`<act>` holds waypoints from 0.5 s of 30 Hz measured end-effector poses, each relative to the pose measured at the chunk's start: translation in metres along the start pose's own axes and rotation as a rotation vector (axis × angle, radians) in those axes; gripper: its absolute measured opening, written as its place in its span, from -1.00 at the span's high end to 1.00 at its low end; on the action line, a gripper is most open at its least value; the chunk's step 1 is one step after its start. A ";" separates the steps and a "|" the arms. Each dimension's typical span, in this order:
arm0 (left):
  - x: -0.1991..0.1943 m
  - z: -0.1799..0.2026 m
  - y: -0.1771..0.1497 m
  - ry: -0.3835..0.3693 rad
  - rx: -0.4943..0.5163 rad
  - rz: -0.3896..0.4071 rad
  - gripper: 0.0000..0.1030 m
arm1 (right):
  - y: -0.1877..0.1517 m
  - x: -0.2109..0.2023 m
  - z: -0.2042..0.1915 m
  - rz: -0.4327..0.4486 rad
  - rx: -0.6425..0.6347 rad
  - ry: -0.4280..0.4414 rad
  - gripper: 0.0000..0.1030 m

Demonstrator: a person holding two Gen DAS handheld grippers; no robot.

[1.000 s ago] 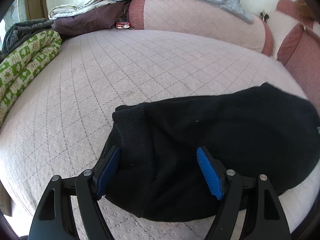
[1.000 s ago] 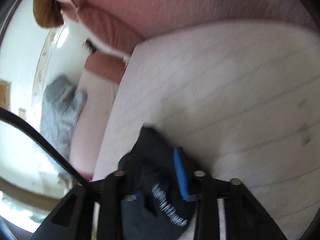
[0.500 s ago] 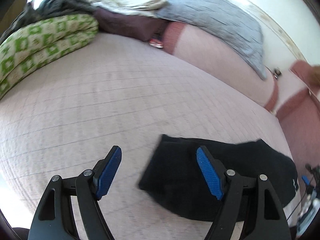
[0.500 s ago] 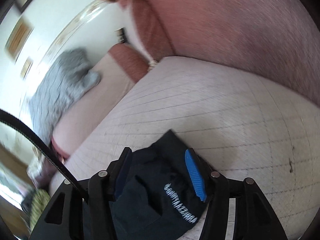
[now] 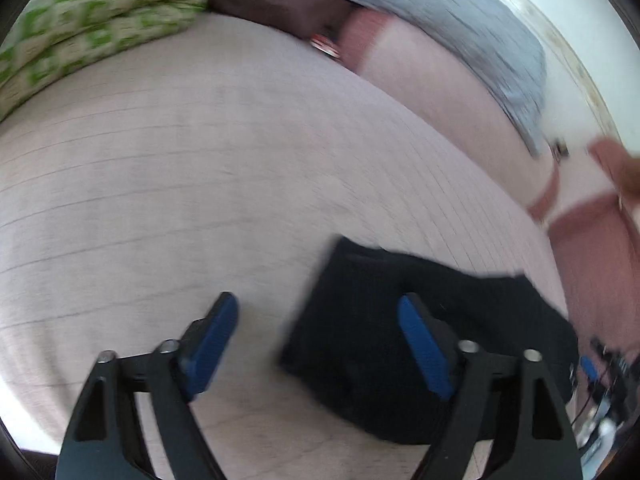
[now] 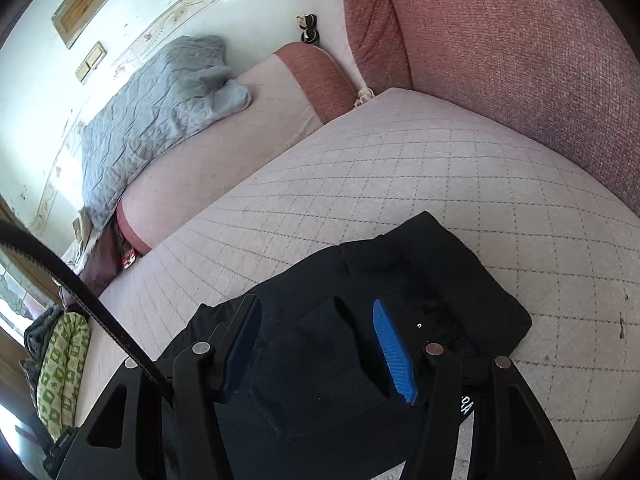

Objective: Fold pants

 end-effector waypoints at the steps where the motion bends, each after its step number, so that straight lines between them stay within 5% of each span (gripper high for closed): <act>1: 0.006 0.011 -0.002 0.031 0.049 -0.010 -0.89 | -0.001 -0.001 0.001 0.000 0.000 -0.002 -0.23; 3: 0.018 0.037 -0.012 0.146 0.179 -0.033 -0.87 | -0.001 0.000 0.003 -0.004 0.004 -0.002 -0.23; 4: 0.022 0.049 -0.017 0.177 0.243 -0.044 -0.70 | 0.000 0.001 0.003 -0.006 0.006 -0.004 -0.23; 6: 0.019 0.067 -0.023 0.146 0.304 -0.038 0.58 | 0.000 0.000 0.003 -0.004 0.003 -0.007 -0.23; 8: 0.016 0.073 -0.023 0.069 0.276 -0.060 0.62 | 0.001 -0.001 0.003 0.002 0.000 -0.008 -0.23; 15: -0.009 0.110 -0.012 -0.017 0.281 -0.025 0.63 | 0.008 -0.008 0.011 0.021 0.043 0.012 -0.23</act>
Point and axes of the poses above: each gripper's, at about its wrist camera, not at the fingertips, and x roughly the way its jaws point, z to its right, y to its top, the point moved 1 cm from there along x, roughly the way its jaws point, and after that the axes turned 1 degree about -y, right-handed, at the moved point
